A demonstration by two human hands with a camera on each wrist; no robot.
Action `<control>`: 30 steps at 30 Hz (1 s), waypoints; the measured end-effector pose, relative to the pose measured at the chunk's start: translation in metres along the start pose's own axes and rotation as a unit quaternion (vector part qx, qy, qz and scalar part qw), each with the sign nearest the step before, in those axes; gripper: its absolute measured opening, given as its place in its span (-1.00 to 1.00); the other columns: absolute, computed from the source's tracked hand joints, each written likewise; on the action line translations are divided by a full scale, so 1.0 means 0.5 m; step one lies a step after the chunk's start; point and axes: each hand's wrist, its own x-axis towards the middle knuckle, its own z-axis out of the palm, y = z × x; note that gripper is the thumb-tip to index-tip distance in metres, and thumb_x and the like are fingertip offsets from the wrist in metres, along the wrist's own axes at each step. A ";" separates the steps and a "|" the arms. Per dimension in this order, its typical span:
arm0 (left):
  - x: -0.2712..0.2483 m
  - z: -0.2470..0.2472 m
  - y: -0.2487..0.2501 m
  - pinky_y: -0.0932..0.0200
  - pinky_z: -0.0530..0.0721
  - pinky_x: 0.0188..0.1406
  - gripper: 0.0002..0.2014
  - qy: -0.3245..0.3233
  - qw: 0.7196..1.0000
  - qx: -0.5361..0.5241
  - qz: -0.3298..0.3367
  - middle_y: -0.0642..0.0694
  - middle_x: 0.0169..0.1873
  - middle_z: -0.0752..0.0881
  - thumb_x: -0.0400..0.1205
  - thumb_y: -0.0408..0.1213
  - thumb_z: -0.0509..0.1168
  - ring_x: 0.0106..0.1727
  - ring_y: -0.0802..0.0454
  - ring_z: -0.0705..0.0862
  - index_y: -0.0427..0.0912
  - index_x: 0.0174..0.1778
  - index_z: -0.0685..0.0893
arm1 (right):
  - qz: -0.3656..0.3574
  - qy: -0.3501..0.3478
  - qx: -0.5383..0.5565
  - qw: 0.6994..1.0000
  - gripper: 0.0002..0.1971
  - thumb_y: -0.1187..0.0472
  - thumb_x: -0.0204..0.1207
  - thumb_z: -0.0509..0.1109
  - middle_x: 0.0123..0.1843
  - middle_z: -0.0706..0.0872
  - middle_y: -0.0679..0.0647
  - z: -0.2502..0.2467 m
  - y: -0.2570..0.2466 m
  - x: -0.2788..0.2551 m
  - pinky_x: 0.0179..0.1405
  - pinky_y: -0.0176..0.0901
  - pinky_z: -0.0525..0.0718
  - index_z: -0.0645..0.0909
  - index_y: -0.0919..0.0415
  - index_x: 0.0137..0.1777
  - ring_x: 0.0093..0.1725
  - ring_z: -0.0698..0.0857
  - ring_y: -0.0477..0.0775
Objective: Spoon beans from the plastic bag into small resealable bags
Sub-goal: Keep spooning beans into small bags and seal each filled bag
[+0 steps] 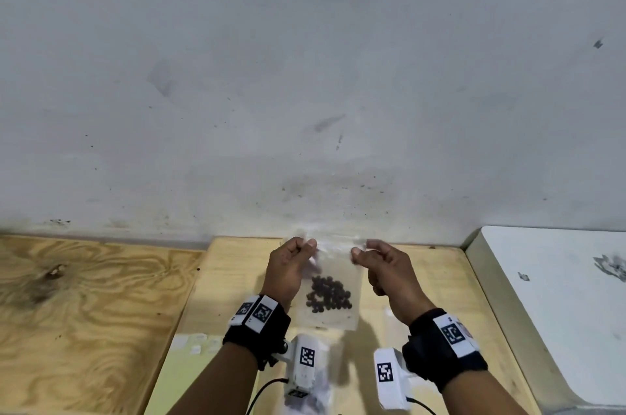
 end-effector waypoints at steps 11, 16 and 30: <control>-0.062 -0.027 -0.087 0.11 0.70 -0.29 -0.50 -0.015 0.991 0.088 -0.096 -0.09 -0.07 0.71 0.51 -0.54 0.38 -0.17 -0.07 0.69 0.01 0.30 0.60 | 0.026 0.005 -0.101 0.995 -0.79 0.40 0.42 0.58 0.00 0.80 0.07 0.001 0.170 -0.088 -0.51 -0.52 0.41 0.78 0.10 -0.03 -0.37 0.51 -0.17; -0.131 -0.072 -0.186 0.09 0.78 -0.31 -0.51 0.018 0.972 0.215 -0.093 -0.14 0.05 0.75 0.44 -0.58 0.39 -0.19 -0.10 0.76 0.04 0.18 0.68 | 0.097 -0.032 -0.148 0.984 -0.71 0.37 0.41 0.58 -0.13 0.66 0.11 0.015 0.251 -0.123 -0.51 -0.32 0.49 0.73 0.01 0.05 -0.36 0.53 -0.04; -0.140 -0.174 -0.359 0.20 0.62 0.25 -0.58 -0.141 0.882 0.393 -0.217 0.00 0.29 0.69 0.45 -0.38 0.43 0.29 0.02 0.65 0.03 0.21 0.70 | 0.155 -0.146 -0.464 0.860 -0.61 0.10 0.47 0.43 0.26 0.75 0.04 0.078 0.366 -0.153 0.11 -0.22 0.60 0.69 0.05 0.32 0.25 0.71 0.11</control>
